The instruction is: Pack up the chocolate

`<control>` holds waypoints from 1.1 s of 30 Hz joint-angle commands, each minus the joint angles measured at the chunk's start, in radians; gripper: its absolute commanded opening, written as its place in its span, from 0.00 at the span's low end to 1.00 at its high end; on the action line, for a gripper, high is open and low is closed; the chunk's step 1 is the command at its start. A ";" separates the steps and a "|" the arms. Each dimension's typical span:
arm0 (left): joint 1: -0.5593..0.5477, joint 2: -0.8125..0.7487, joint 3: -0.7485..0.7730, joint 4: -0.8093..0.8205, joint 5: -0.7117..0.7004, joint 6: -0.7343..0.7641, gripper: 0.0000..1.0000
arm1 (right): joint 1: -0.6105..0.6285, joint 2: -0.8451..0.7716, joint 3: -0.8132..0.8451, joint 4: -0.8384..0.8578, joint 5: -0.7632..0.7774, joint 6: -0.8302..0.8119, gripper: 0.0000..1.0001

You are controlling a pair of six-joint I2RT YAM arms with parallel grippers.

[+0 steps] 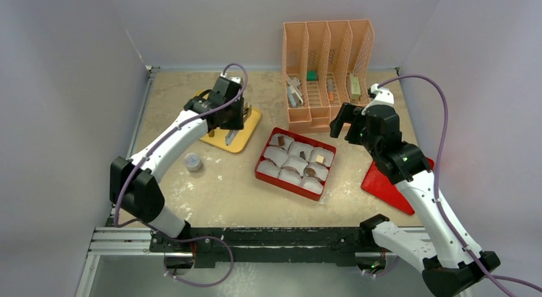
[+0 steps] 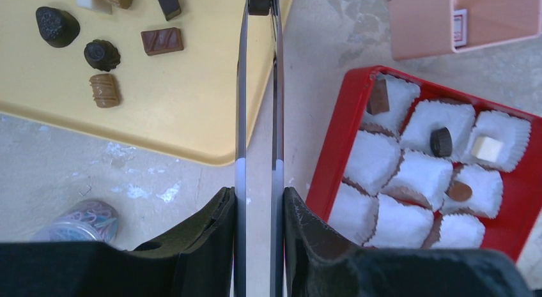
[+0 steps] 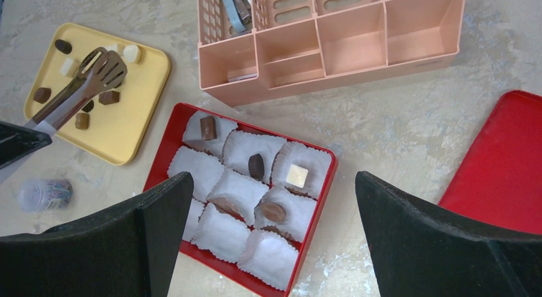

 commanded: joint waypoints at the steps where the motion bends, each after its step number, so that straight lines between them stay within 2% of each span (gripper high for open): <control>1: 0.007 -0.088 0.011 -0.014 0.079 0.019 0.15 | -0.003 -0.001 0.016 0.026 -0.005 -0.008 0.99; 9: -0.024 -0.126 0.005 -0.038 0.216 0.030 0.15 | -0.003 0.016 0.034 0.026 -0.005 -0.009 0.99; 21: -0.207 -0.113 0.001 -0.021 0.305 0.062 0.16 | -0.003 0.033 0.047 0.025 0.003 -0.009 0.99; 29: -0.250 -0.105 -0.029 0.016 0.415 0.078 0.18 | -0.003 0.040 0.047 0.027 0.003 -0.006 0.99; 33: -0.276 -0.081 -0.038 -0.009 0.418 0.099 0.18 | -0.003 0.041 0.044 0.029 0.000 -0.006 0.99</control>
